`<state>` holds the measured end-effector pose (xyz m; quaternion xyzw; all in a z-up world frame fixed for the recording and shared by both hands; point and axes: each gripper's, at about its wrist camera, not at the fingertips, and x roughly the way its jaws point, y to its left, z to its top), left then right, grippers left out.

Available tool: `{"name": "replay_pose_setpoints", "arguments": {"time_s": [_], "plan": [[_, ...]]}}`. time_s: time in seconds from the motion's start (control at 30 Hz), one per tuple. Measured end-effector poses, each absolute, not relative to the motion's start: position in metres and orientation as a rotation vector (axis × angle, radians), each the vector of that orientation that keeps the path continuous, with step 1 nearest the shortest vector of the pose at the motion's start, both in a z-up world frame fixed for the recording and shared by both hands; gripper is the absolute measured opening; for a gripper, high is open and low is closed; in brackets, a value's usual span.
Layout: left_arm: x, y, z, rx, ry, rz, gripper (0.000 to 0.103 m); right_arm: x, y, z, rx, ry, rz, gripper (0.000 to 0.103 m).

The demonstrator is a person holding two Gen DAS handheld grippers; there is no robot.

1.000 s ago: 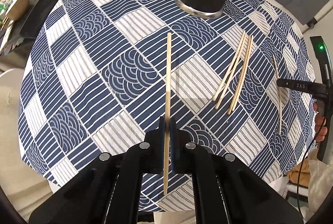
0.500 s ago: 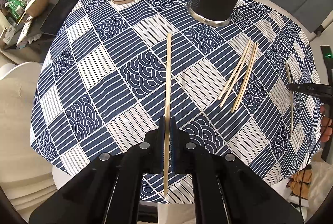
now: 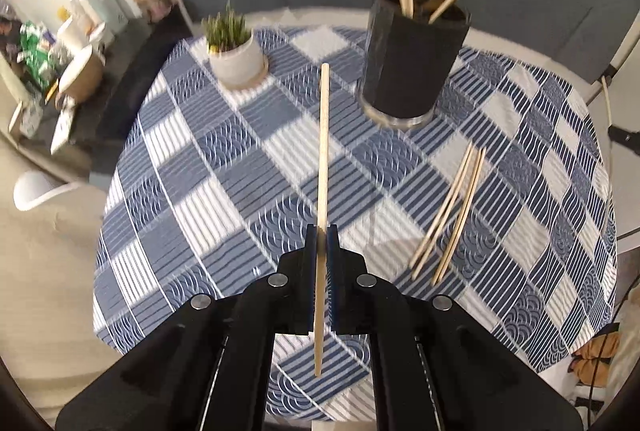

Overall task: Organize utensils
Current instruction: 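Lift both held sticks upright and carry them toward the black cup, then lower both sticks into the black cup and open both grippers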

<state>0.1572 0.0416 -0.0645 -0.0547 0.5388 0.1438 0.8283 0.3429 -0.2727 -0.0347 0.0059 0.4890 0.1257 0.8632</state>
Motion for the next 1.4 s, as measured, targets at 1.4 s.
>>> {"name": "replay_pose_setpoints", "arguments": {"time_s": [1.4], "plan": [[0.344,0.106,-0.001,-0.326,0.543,-0.331,0.005,0.406,-0.101,0.066,0.269,0.546,0.668,0.005]]}}
